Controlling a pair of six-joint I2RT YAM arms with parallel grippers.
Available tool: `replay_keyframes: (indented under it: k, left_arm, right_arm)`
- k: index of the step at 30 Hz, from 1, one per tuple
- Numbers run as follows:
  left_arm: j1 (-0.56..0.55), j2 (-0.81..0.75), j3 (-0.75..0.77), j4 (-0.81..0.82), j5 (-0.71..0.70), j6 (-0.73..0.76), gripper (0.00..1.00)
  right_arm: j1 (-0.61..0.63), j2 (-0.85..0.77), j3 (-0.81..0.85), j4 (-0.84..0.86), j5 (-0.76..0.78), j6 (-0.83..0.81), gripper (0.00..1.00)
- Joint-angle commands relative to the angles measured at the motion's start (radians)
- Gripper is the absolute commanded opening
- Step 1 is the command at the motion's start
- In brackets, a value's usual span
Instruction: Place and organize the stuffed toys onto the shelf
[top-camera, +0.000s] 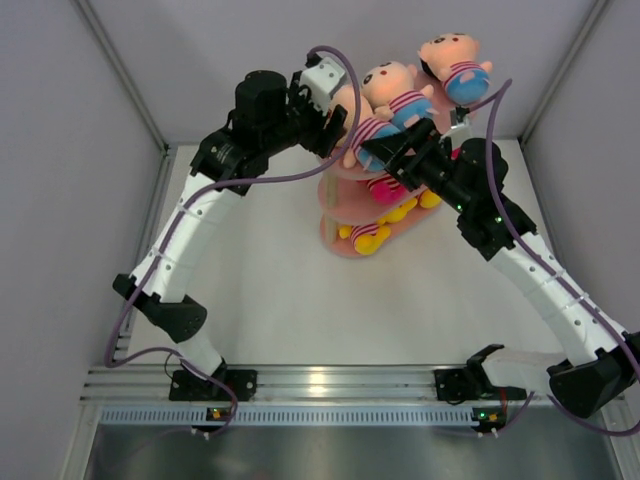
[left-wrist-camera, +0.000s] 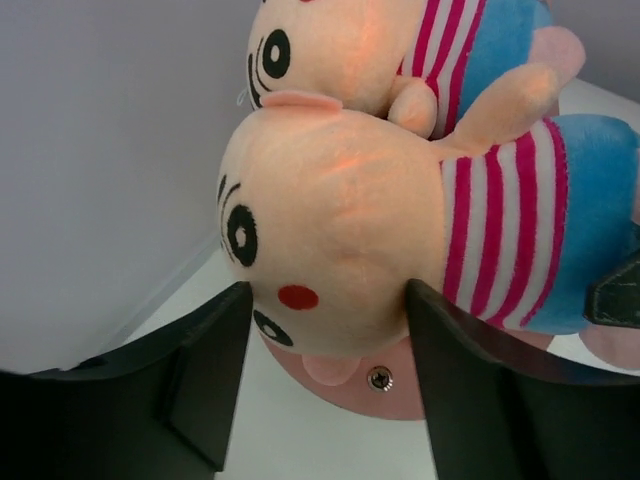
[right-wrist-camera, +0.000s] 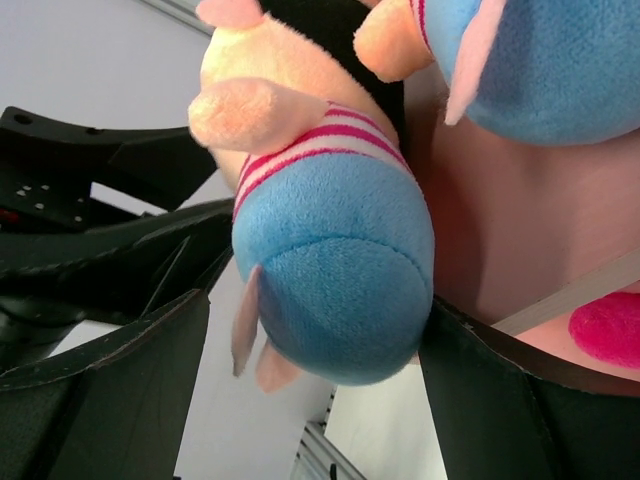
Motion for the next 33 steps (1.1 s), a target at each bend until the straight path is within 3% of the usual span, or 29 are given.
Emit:
replay_keyframes:
  k: [1,3,4,7,9,23,29,31,33]
  left_arm:
    - [-0.002,0.041,0.043,0.053,-0.001,0.024,0.64]
    - [-0.002,0.049,0.047,0.052,-0.015,0.029,0.46]
    - [-0.002,0.047,0.045,0.053,-0.027,0.035,0.27]
    - [-0.002,0.035,0.036,0.053,-0.052,0.049,0.05]
    - [-0.002,0.023,0.031,0.053,-0.067,0.060,0.00]
    - [-0.034,0.044,0.053,0.053,-0.198,0.061,0.02]
    - [-0.048,0.049,0.056,0.053,-0.210,0.060,0.29]
    - [-0.054,0.044,0.054,0.053,-0.213,0.058,0.47]
    - [-0.058,0.043,0.057,0.053,-0.218,0.061,0.57]
  right_arm:
    - [-0.011,0.005,0.017,-0.051,-0.001,-0.042,0.83]
    - [-0.009,-0.002,0.017,-0.056,-0.009,-0.043,0.83]
    - [-0.011,-0.005,0.016,-0.056,-0.010,-0.048,0.84]
    - [-0.011,-0.023,0.014,-0.077,-0.002,-0.068,0.84]
    - [-0.011,-0.043,0.015,-0.091,0.010,-0.083,0.85]
    - [-0.109,-0.123,0.101,-0.278,0.030,-0.290,0.85]
    - [-0.145,-0.136,0.154,-0.298,0.048,-0.365,0.85]
    - [-0.158,-0.138,0.154,-0.300,0.038,-0.370,0.85]
    - [-0.170,-0.141,0.151,-0.301,0.027,-0.368,0.85]
